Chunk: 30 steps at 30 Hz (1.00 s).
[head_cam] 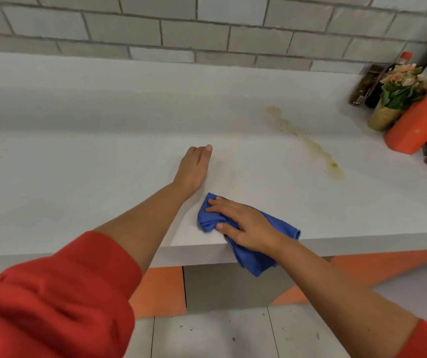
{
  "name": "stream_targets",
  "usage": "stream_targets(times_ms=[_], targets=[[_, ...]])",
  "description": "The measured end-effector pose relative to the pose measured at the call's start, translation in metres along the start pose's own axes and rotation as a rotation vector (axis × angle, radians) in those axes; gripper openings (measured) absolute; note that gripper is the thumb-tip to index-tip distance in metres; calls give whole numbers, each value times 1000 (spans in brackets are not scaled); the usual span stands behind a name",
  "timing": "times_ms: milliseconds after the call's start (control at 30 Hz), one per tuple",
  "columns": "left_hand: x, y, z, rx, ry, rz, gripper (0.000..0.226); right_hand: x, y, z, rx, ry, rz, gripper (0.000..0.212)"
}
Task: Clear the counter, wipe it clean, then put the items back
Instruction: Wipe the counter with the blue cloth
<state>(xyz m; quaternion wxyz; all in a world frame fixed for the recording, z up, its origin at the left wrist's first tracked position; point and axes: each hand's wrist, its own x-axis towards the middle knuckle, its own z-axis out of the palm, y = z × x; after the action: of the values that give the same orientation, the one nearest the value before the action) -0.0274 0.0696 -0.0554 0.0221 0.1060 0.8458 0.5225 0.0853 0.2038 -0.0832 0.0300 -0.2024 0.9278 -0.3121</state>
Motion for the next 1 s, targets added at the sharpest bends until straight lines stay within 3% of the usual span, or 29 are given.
stream_targets(times_ms=[200,300,367,533,733,867,1000], targets=[[-19,13,7,11,21,-8,30,-41,-10,-34,381,-119,124,32],[-30,11,5,8,50,-11,30,-39,13,-76,514,161,237,31],[-38,3,6,6,68,-22,30,-28,37,-92,458,323,333,29],[-52,-10,13,4,175,5,39,18,74,-72,67,391,536,45],[-51,-15,18,68,172,54,42,67,68,-44,-299,493,566,43],[-48,-18,20,89,178,46,44,74,53,-33,-319,338,461,35],[-49,-17,20,102,174,42,42,30,18,-12,-184,142,178,39]])
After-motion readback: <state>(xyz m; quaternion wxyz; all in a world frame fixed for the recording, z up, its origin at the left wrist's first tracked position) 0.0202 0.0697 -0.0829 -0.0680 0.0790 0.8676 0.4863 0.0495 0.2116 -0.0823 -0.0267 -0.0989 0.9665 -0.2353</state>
